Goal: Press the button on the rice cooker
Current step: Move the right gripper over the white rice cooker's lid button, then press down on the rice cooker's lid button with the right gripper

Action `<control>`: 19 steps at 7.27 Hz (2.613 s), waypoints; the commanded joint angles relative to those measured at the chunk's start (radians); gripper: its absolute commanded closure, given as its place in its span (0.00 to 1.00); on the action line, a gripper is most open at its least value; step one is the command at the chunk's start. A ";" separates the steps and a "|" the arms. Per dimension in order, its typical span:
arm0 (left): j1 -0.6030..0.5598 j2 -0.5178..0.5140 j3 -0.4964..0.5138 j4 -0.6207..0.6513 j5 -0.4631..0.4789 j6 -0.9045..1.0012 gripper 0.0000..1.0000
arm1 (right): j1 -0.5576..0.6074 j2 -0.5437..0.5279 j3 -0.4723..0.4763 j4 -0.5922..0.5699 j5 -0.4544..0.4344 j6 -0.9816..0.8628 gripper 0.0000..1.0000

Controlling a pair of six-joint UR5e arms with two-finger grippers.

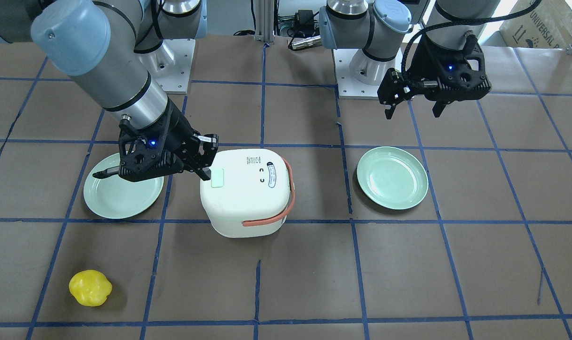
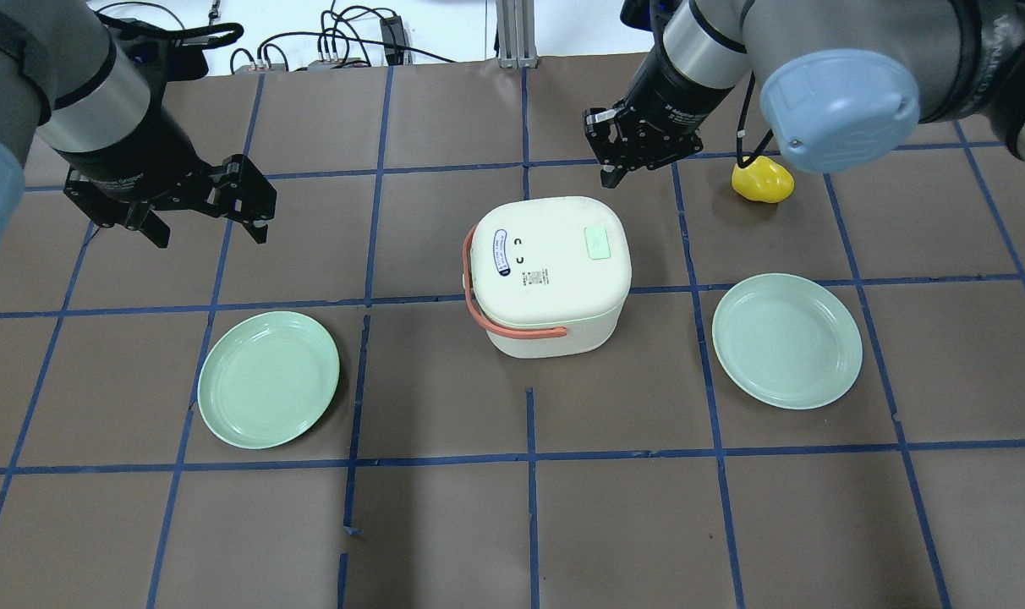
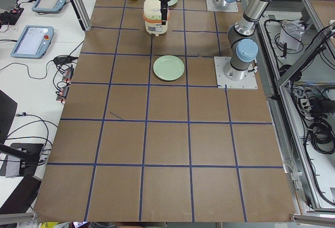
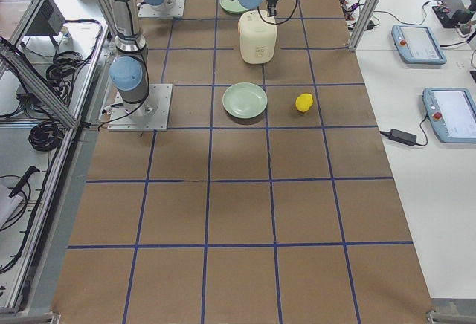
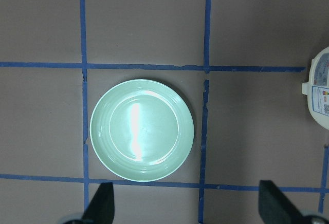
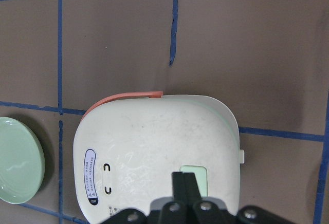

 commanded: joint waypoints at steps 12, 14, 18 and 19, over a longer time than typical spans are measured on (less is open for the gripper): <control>0.000 -0.002 0.000 0.000 0.000 0.000 0.00 | -0.003 0.011 0.104 -0.071 0.029 -0.015 0.91; 0.000 0.000 -0.001 -0.001 0.000 0.000 0.00 | -0.001 0.011 0.105 -0.077 0.029 -0.017 0.91; 0.000 0.000 0.000 0.000 0.000 0.000 0.00 | -0.001 0.003 0.150 -0.123 0.031 -0.017 0.92; 0.000 0.000 0.000 0.000 0.000 0.000 0.00 | -0.001 0.003 0.150 -0.123 0.031 -0.017 0.91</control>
